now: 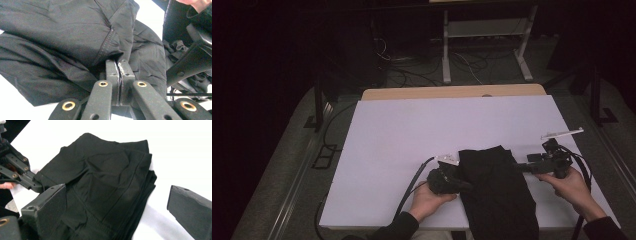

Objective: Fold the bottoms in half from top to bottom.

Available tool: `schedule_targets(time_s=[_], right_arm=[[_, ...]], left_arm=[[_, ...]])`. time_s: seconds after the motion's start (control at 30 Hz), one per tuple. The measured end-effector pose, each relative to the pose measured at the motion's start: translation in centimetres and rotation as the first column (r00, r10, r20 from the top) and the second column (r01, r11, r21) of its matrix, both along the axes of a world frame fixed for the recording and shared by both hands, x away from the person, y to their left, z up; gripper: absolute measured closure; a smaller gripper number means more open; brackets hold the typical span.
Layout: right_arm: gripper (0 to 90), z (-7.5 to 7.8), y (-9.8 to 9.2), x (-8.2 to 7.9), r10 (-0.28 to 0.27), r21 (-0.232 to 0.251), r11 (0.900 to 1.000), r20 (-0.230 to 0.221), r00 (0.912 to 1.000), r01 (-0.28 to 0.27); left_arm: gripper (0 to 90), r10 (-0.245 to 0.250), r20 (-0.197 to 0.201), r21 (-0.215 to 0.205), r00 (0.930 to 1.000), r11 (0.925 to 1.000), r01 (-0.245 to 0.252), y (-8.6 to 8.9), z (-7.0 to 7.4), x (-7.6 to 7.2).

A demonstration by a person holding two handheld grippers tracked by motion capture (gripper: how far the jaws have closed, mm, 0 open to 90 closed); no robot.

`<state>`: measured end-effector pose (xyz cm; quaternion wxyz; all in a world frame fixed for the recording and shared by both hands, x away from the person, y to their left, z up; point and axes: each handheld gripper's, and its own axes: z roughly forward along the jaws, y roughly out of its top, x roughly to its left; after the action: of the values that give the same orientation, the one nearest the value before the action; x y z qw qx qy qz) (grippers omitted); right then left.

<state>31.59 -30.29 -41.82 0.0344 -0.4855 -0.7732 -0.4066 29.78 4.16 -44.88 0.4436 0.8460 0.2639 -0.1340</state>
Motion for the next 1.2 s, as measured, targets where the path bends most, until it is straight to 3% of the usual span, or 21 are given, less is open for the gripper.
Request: schedule_targets(time_s=[0.57,0.73,0.9,1.2], right_arm=[[7.5,0.7,1.6,4.9,0.001,-0.018,1.000,0.022,0.9998,0.000],[8.3,0.2,2.0,6.1,-0.002,-0.030,1.000,0.013,0.9999,0.003],[11.3,-0.6,2.3,7.3,-0.010,-0.012,1.000,-0.010,0.9999,0.009],[14.6,-2.2,2.6,8.5,0.004,-0.015,1.000,-0.053,0.9986,-0.005]], left_arm=[[87.5,0.002,0.002,0.004,1.0000,1.0000,-0.002,0.0,-0.1,0.1],[87.5,0.005,-0.001,0.007,1.0000,1.0000,-0.005,0.0,-0.1,0.1],[87.5,0.004,0.000,0.007,1.0000,1.0000,-0.004,-0.1,-0.1,0.1],[87.5,0.002,0.000,0.010,1.0000,0.9999,-0.002,-0.2,-0.2,0.2]])
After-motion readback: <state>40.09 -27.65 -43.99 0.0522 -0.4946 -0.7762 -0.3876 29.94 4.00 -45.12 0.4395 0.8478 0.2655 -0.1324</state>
